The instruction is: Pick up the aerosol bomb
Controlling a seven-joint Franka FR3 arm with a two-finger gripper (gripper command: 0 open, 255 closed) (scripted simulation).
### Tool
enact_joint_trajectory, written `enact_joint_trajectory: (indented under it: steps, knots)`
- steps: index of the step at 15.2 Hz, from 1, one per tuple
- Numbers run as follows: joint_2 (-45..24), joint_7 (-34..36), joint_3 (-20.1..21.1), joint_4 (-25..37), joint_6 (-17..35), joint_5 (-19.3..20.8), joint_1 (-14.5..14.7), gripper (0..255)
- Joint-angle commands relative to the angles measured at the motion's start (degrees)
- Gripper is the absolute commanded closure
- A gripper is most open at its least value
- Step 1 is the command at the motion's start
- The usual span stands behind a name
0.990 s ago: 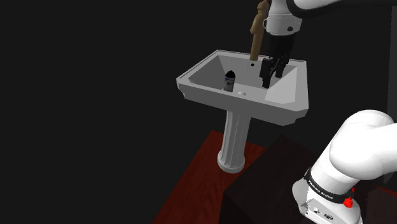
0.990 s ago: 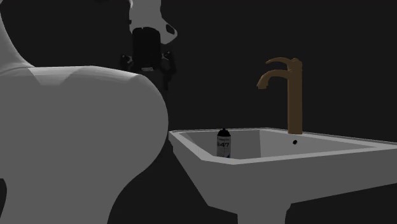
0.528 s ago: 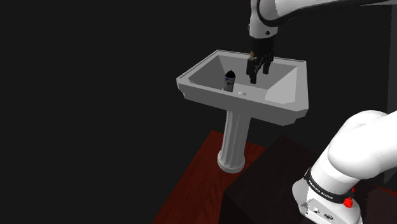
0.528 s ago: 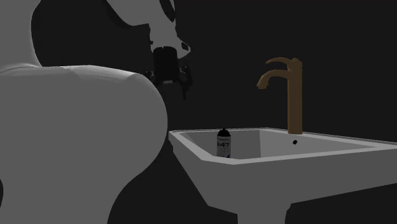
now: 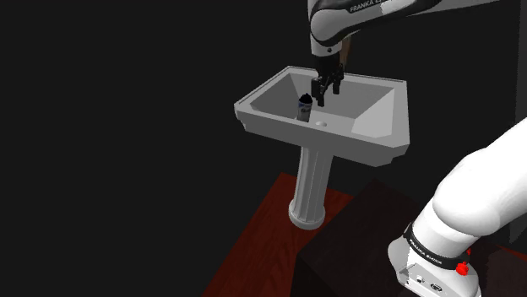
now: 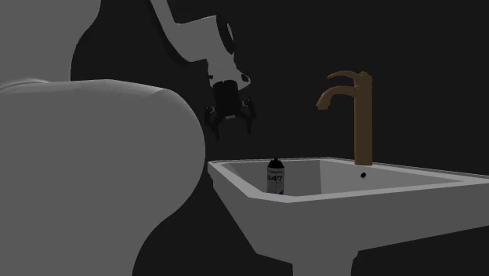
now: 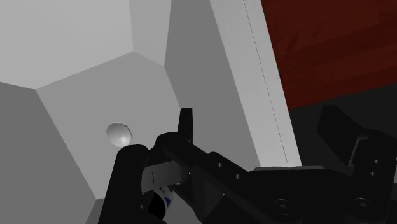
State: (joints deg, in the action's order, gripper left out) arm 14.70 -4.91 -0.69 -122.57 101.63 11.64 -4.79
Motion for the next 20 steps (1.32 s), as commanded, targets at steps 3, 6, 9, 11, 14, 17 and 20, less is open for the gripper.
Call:
enact_joint_trajectory:
  steps: [3,6,9,11,14,17,20]
  knots:
    - [-9.3,-0.6,-0.6,7.4,1.3,2.2,-0.9,0]
    - [-16.1,-1.1,-1.1,13.7,1.4,3.7,-1.5,0]
    - [-23.0,-1.8,-1.6,20.6,1.0,5.0,-2.0,0]
    - [-27.8,-2.3,-2.0,25.8,0.4,5.7,-2.2,0]
    - [-35.2,-3.4,-2.6,34.5,-1.2,6.7,-2.6,0]
    - [-43.3,-4.7,-3.3,44.9,-3.6,7.4,-3.0,0]
    - [-48.2,-5.5,-3.6,50.8,-4.7,7.8,-3.3,0]
